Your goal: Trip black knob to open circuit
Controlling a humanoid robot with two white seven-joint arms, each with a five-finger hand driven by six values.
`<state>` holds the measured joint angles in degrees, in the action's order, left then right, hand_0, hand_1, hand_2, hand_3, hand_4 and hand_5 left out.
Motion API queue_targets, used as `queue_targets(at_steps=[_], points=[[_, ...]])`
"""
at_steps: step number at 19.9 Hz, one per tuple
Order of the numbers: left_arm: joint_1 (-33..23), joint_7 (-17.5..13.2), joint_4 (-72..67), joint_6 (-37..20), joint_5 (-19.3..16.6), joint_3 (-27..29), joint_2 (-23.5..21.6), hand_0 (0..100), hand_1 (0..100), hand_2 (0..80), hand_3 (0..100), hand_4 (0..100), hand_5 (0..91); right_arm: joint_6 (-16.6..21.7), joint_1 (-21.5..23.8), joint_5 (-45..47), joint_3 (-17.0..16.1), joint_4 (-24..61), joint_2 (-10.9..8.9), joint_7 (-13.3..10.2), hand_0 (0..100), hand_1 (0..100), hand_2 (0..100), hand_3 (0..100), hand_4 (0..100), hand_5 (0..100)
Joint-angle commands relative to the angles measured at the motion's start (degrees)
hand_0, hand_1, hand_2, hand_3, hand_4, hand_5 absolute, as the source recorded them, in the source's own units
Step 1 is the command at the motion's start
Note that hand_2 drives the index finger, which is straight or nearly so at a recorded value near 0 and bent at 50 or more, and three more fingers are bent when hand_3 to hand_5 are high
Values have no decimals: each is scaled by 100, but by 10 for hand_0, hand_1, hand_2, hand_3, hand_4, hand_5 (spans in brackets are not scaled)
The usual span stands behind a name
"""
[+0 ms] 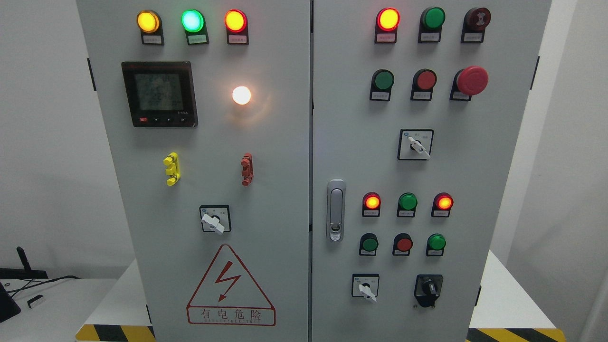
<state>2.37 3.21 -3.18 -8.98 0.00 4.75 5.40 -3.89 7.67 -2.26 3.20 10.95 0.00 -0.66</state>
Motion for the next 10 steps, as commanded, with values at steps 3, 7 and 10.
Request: queue_targets(at_steps=[3,7,10], points=[[0,-5,1,2,-176,0,-4,120,389,0,0,0,0,3,-3,15,-21,12,-158,22,316,284,0,52,102,55],[0,-5,1,2,-176,0,-4,120,389,0,0,0,0,-6,-3,15,-21,38,-176,22,313,285,0,53,106,59],[0,-5,1,2,-176,0,-4,120,389,0,0,0,0,-15,41,15,-21,152,-211,40,311,286,0,53,106,61]])
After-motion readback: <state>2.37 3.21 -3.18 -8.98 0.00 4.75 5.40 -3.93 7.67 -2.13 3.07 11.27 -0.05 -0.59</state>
